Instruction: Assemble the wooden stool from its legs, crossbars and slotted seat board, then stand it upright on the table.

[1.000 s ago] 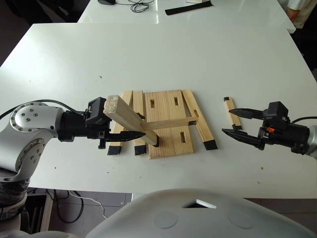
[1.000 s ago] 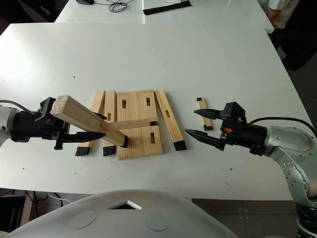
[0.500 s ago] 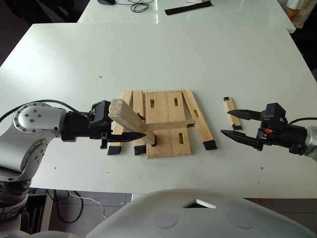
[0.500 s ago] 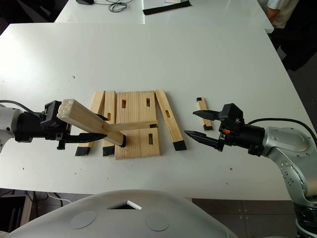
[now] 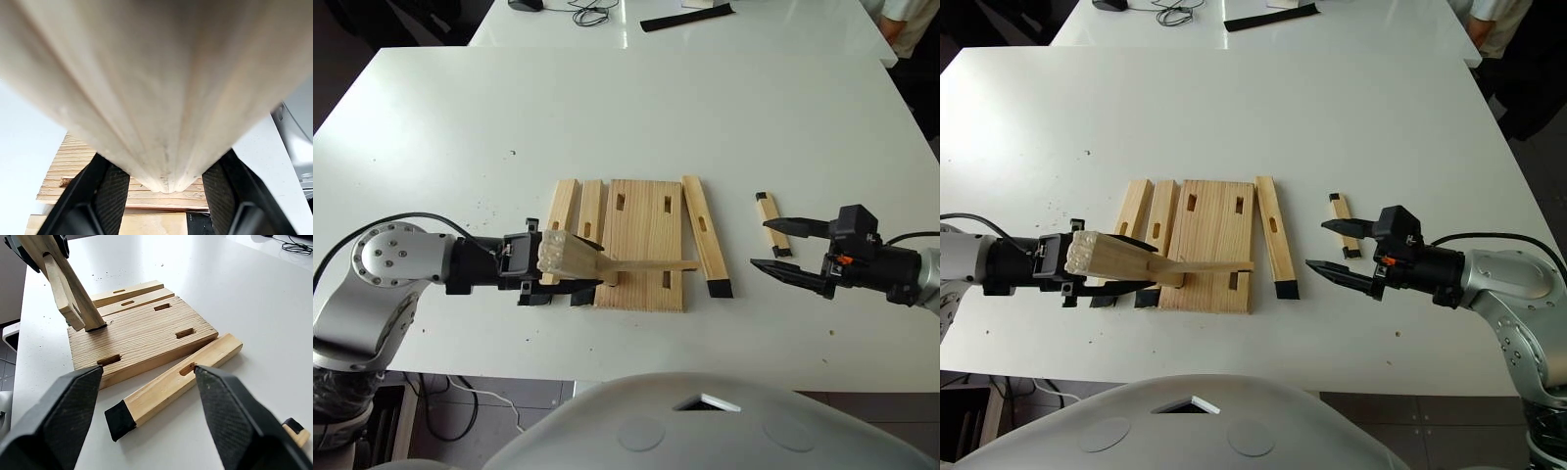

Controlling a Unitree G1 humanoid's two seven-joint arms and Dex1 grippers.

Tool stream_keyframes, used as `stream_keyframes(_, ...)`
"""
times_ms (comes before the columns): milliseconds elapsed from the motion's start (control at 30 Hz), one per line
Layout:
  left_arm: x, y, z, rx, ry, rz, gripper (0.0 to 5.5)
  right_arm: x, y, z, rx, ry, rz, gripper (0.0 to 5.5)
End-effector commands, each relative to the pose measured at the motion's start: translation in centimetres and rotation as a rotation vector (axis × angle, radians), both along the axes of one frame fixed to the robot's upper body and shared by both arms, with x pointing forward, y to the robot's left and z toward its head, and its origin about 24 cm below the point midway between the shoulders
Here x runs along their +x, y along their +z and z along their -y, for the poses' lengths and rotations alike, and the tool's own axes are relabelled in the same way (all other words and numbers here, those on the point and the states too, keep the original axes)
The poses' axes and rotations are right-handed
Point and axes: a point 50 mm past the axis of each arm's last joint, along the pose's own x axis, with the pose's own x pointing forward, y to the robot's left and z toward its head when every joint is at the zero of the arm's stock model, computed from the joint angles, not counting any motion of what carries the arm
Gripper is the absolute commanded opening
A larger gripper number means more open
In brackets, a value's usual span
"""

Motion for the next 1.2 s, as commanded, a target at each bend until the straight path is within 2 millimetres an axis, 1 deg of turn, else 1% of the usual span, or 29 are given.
stream_keyframes(33,0.0,-2.6,-0.3,0.122,0.032,-0.081,2.06,0.3,0.1,0.0,-0.025,0.021,0.001,3.43)
stream_keyframes(167,1.0,-2.9,-0.2,0.130,0.070,-0.093,2.06,0.5,0.1,-0.1,-0.031,0.036,-0.002,3.43)
stream_keyframes(433,3.7,-2.4,0.4,0.116,0.127,-0.150,2.06,0.7,-0.2,-0.4,-0.036,0.052,-0.003,3.43)
stream_keyframes(567,4.7,-2.0,0.7,0.109,0.168,-0.131,2.06,0.6,-0.3,-0.4,-0.038,0.051,-0.004,3.43)
stream_keyframes(600,5.0,-2.1,0.7,0.111,0.183,-0.129,2.41,0.6,-0.3,-0.4,-0.037,0.050,-0.004,3.47)
stream_keyframes(633,5.0,-2.2,0.6,0.118,0.180,-0.126,2.48,0.6,-0.4,-0.4,-0.037,0.049,-0.005,3.47)
stream_keyframes(700,5.0,-2.8,0.5,0.123,0.202,-0.130,2.86,0.5,-0.5,-0.4,-0.036,0.046,-0.007,3.47)
stream_keyframes(767,5.4,-3.3,0.2,0.123,0.251,-0.105,3.17,0.5,-0.5,-0.4,-0.036,0.042,-0.007,3.47)
stream_keyframes(800,5.5,-3.5,0.1,0.119,0.263,-0.102,3.29,0.4,-0.6,-0.4,-0.035,0.043,-0.007,3.47)
stream_keyframes(900,5.1,-3.4,-0.1,0.096,0.256,-0.122,3.29,0.4,-0.6,-0.5,-0.033,0.044,-0.007,3.47)
stream_keyframes(1000,4.4,-2.9,-1.2,0.101,0.254,-0.135,3.29,0.1,-0.7,-0.5,-0.034,0.035,-0.009,3.47)
stream_keyframes(1100,4.2,-2.6,-3.7,0.162,0.360,-0.131,3.29,-0.5,-0.8,-0.4,-0.034,0.013,-0.012,3.47)
stream_keyframes(1200,3.6,-1.8,-5.3,0.165,0.475,-0.163,3.29,-1.3,-1.0,-0.3,-0.035,-0.022,-0.015,3.47)
